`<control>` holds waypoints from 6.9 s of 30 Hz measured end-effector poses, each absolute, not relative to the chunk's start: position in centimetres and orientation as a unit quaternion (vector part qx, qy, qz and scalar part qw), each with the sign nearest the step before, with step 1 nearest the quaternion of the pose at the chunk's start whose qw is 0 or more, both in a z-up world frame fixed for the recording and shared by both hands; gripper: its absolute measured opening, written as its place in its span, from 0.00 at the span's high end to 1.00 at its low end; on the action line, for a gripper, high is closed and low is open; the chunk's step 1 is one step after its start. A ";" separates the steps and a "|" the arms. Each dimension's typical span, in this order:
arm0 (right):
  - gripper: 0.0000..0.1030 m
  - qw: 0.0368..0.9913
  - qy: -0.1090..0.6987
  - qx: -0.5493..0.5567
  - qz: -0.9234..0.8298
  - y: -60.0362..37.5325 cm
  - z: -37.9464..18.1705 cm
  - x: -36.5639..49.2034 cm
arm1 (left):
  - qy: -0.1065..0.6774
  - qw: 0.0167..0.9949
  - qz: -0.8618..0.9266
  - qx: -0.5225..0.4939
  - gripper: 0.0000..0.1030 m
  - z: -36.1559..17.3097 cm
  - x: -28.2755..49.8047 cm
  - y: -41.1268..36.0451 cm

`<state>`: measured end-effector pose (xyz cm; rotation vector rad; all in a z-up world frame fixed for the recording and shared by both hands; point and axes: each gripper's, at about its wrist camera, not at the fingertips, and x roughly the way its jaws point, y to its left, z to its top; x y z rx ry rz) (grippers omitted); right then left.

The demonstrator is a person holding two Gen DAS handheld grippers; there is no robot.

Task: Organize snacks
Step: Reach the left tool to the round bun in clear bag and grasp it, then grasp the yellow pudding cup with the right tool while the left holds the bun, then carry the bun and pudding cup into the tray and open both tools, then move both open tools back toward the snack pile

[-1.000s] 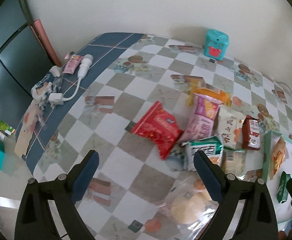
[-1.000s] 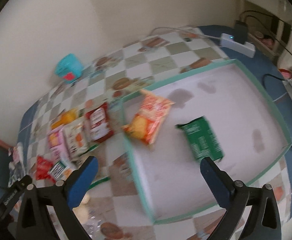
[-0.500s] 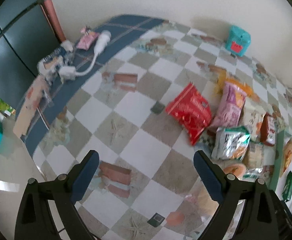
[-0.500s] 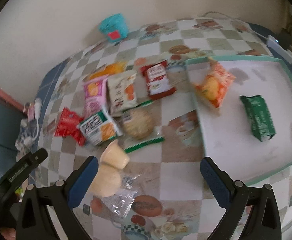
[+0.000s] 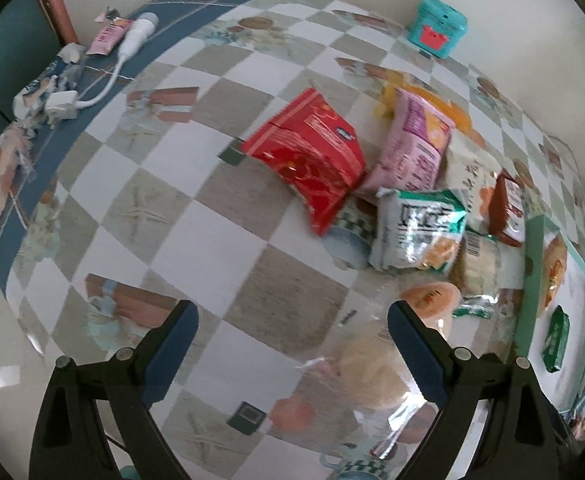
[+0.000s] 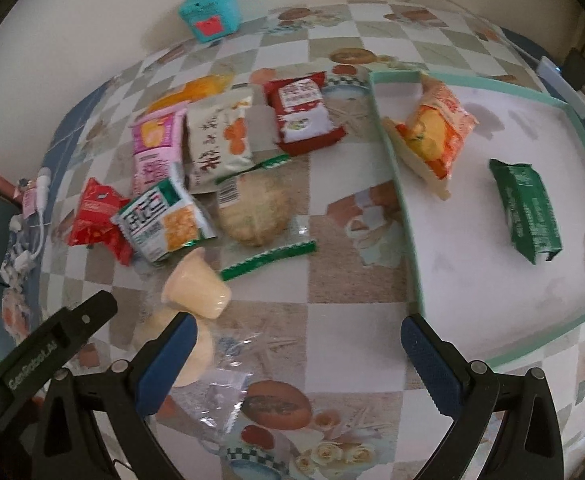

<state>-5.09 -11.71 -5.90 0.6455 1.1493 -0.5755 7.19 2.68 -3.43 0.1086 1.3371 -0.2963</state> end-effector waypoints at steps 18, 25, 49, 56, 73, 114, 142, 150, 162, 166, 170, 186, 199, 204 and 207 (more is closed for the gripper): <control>0.00 0.754 0.402 0.452 -0.256 -18.4 -4.2 -10.4 | 0.644 0.745 -0.169 0.037 0.07 -4.7 5.8 0.6; 0.00 0.787 0.394 0.419 -0.225 -17.1 -3.1 -8.4 | 0.653 0.736 -0.174 0.046 0.07 -5.3 4.8 -0.2; 0.03 0.825 0.394 0.300 -0.272 -15.6 -0.6 -7.1 | 0.674 0.717 -0.155 0.088 0.09 -9.6 2.6 -2.9; 0.11 0.823 0.408 0.309 -0.247 -15.3 -1.9 -6.3 | 0.667 0.727 -0.148 0.068 0.32 -8.8 3.5 -1.5; 0.24 0.837 0.479 0.209 -0.163 -9.0 -5.3 -1.9 | 0.657 0.751 -0.054 -0.025 0.40 -8.5 9.7 6.4; 0.54 0.846 0.425 0.261 -0.189 -10.2 -2.5 -2.9 | 0.602 0.792 -0.094 -0.028 0.47 -2.5 7.8 6.0; 0.53 0.730 0.291 0.431 -0.443 -27.0 0.4 -19.6 | 0.532 0.767 -0.326 0.152 0.47 2.5 -3.7 -16.4; 0.53 0.686 0.292 0.463 -0.479 -29.9 -1.3 -23.1 | 0.531 0.733 -0.374 0.202 0.46 0.6 -7.9 -21.2; 0.53 0.669 0.323 0.471 -0.476 -30.1 -3.3 -22.6 | 0.552 0.726 -0.364 0.188 0.31 -0.9 -7.2 -20.1; 0.52 0.668 0.329 0.467 -0.476 -30.0 -3.4 -22.4 | 0.559 0.729 -0.357 0.172 0.30 -0.7 -6.2 -19.4; 0.53 0.672 0.331 0.457 -0.479 -29.8 -3.1 -22.1 | 0.566 0.736 -0.339 0.154 0.28 -0.4 -4.8 -18.1; 0.40 0.698 0.378 0.409 -0.449 -27.9 -3.8 -18.6 | 0.591 0.789 -0.162 0.044 0.12 -0.6 5.6 -5.9; 0.00 0.759 0.405 0.363 -0.358 -24.3 -4.1 -13.1 | 0.599 0.793 -0.105 -0.022 0.11 -1.1 9.0 0.0; 0.00 0.764 0.413 0.350 -0.352 -23.6 -4.3 -12.4 | 0.592 0.799 -0.106 -0.004 0.11 -1.1 9.3 0.1; 0.00 0.763 0.421 0.345 -0.349 -23.3 -4.5 -12.1 | 0.591 0.799 -0.108 0.007 0.11 -1.2 9.4 0.0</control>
